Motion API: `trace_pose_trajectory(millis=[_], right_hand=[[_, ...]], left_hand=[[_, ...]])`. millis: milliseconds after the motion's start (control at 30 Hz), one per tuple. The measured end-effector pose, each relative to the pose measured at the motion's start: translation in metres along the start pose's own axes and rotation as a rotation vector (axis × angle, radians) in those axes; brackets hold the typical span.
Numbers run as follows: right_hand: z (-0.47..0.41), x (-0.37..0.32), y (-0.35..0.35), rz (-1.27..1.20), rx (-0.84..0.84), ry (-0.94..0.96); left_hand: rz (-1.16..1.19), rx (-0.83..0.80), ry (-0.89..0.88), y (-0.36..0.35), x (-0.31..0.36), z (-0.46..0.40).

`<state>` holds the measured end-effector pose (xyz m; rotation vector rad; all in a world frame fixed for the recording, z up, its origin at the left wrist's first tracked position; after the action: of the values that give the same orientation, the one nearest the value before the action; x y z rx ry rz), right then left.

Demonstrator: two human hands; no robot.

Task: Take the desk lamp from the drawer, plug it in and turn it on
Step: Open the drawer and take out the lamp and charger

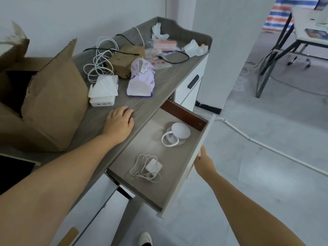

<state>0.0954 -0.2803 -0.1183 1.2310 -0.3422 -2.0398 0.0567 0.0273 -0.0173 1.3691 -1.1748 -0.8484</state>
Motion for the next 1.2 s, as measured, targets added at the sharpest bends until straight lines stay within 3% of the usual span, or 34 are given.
trace_pose_trajectory(millis=[133,200,233,300,367,400,533,667,800,933,1200], right_hand=[[-0.013,-0.054,0.071,0.001,0.533,0.182],[-0.020,-0.100,0.078,0.116,0.580,0.393],[-0.028,-0.121,0.069,0.186,0.509,0.479],[-0.045,-0.148,0.036,0.437,0.230,0.551],[-0.063,-0.149,-0.002,0.787,-0.009,0.515],[-0.071,-0.142,-0.018,0.896,-0.092,0.473],[-0.105,-0.113,-0.058,1.024,-0.274,0.297],[-0.117,-0.111,-0.066,1.069,-0.256,0.242],[-0.117,-0.115,-0.064,1.090,-0.178,0.194],[-0.114,-0.112,-0.060,1.047,-0.145,0.160],[-0.087,-0.099,-0.052,0.956,-0.077,0.140]], left_hand=[[0.107,0.120,-0.408,0.014,0.069,0.029],[0.168,0.046,-0.589,0.000,0.107,0.052],[0.181,-0.033,-0.563,-0.014,0.116,0.060],[0.124,-0.249,-0.260,-0.052,0.112,0.067],[0.092,-0.531,0.088,-0.090,0.093,0.082],[0.120,-0.636,0.175,-0.104,0.088,0.091],[0.150,-0.756,0.204,-0.135,0.084,0.109],[0.072,-0.728,0.161,-0.136,0.087,0.112],[-0.020,-0.473,0.102,-0.122,0.090,0.103],[0.062,-0.681,0.147,-0.131,0.087,0.111],[0.295,-0.703,0.314,-0.115,0.072,0.101]])
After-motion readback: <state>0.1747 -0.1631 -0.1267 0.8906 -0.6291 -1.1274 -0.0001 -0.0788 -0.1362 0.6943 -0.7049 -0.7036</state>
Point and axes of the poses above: each hand's wrist, its own z-axis away from the middle knuckle, its own y-axis out of the back of the hand, x = y × z, the point moved 6 cm from there along -z, towards the middle knuckle, and after that the axes turned 3 degrees about -y, right-handed, at the moved point
